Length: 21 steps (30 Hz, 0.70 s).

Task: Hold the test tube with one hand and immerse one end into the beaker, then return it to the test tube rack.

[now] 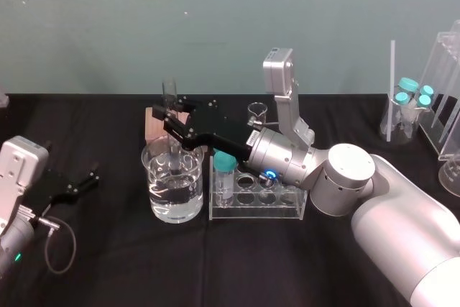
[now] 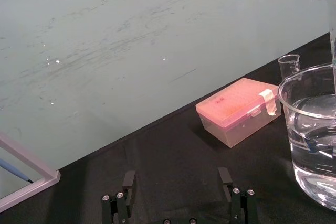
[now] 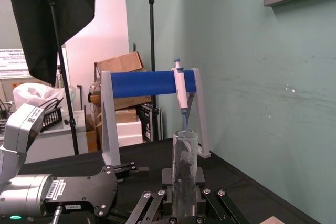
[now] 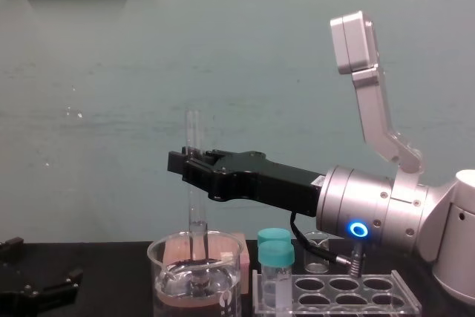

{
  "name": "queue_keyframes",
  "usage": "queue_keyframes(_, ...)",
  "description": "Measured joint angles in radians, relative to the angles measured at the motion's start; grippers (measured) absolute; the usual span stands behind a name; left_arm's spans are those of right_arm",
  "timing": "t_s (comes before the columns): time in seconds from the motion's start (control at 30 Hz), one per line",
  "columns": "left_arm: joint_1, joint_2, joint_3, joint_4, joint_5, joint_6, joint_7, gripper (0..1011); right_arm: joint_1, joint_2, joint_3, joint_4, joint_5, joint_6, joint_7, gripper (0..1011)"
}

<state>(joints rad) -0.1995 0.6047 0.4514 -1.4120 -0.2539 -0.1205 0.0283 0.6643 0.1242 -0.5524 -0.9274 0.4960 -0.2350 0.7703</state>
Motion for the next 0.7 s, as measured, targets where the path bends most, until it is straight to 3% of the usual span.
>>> queue_keyframes(0.7,0.000,0.000,0.000,0.000,0.000,0.000,0.000,1000,-0.003,0.004,-0.001,-0.007,0.000,0.003,-0.002,230)
